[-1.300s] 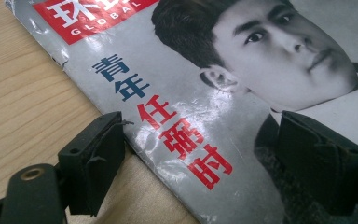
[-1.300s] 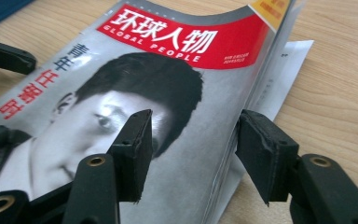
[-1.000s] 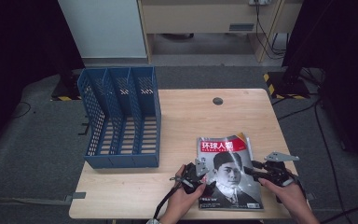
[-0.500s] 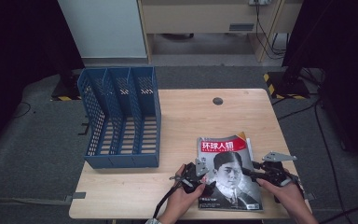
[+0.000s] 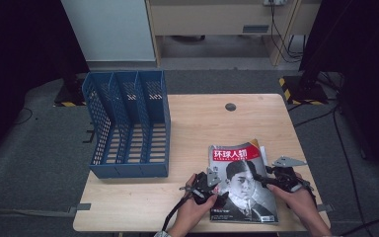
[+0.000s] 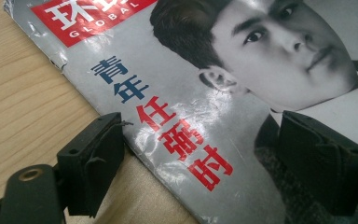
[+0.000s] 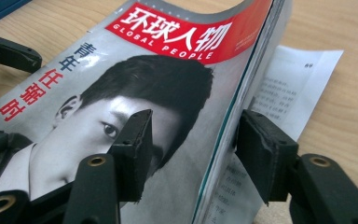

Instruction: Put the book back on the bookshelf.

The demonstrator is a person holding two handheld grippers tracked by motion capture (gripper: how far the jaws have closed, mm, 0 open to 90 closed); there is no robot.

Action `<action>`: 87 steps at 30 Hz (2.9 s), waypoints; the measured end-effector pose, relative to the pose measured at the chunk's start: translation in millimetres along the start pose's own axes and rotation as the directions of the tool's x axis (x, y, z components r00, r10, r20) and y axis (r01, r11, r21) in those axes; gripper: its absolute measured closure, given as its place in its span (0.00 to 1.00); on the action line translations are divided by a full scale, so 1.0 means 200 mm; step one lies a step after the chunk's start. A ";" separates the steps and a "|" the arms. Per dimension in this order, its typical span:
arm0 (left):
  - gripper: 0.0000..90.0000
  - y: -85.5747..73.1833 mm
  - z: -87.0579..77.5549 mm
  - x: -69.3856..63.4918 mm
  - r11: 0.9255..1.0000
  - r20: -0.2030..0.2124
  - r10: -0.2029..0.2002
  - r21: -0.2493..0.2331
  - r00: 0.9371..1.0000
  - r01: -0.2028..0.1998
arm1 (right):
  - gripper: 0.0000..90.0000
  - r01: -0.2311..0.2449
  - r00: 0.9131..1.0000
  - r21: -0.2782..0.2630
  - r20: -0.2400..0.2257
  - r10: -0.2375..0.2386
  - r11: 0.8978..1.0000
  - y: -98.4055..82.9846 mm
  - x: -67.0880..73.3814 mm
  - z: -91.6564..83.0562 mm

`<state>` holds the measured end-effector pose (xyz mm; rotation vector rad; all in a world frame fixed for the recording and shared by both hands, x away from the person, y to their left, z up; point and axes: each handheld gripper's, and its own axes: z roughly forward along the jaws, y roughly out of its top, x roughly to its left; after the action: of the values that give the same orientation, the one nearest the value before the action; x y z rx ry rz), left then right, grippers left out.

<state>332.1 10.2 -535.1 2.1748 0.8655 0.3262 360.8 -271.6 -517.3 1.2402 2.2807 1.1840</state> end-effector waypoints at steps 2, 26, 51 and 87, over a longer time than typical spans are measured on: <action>0.16 0.00 0.00 0.00 1.000 0.000 0.000 0.001 1.000 0.000 | 0.51 0.015 1.000 -0.007 0.006 -0.015 1.000 0.01 0.02 -0.02; 0.16 0.00 0.00 0.00 1.000 -0.001 -0.001 0.000 1.000 0.001 | 0.55 0.078 0.997 0.000 0.014 -0.078 0.997 0.01 0.07 -0.04; 0.16 0.00 0.00 0.00 1.000 0.000 0.004 0.000 1.000 -0.004 | 0.56 0.051 0.999 0.070 -0.010 -0.050 0.996 0.01 0.05 0.11; 0.10 0.00 0.00 0.06 0.995 0.037 -0.096 -0.026 0.995 0.097 | 0.98 0.054 0.993 -0.197 -0.093 -0.074 0.979 0.09 0.12 -0.08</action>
<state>340.7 18.2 -535.1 2.0994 0.9375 0.2494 347.4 -255.7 -490.6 1.0504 2.1929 1.4355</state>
